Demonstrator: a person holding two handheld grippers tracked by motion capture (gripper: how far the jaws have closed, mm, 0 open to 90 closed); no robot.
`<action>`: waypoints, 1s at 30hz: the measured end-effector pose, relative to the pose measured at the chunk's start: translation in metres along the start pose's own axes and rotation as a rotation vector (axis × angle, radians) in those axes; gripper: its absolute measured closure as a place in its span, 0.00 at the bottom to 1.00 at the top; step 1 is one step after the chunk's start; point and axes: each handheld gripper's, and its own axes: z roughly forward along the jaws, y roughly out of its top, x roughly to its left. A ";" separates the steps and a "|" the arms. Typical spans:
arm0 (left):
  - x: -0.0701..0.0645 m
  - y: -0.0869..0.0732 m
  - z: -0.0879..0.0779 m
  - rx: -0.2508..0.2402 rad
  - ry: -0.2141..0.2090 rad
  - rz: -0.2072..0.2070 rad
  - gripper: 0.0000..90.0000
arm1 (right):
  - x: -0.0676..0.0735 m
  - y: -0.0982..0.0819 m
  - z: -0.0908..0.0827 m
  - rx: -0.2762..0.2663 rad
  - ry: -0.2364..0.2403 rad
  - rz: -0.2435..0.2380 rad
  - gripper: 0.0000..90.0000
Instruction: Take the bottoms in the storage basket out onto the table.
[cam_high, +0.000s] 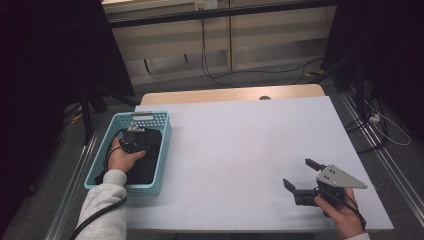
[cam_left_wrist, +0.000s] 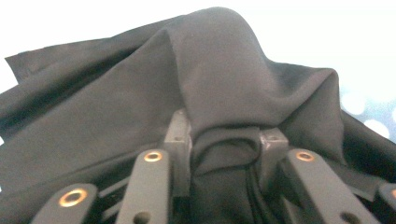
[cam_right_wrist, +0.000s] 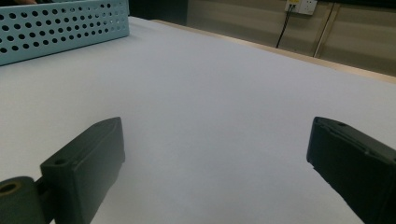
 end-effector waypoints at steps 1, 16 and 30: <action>0.002 0.005 0.000 -0.003 0.017 -0.008 0.76 | 0.000 0.000 0.001 -0.001 0.003 0.001 0.04; 0.034 0.015 -0.007 -0.116 0.081 -0.243 0.70 | -0.003 -0.001 0.001 0.003 0.002 0.014 0.04; 0.029 -0.004 -0.038 -0.126 -0.045 -0.151 0.14 | -0.001 -0.001 0.001 0.005 0.007 0.010 0.04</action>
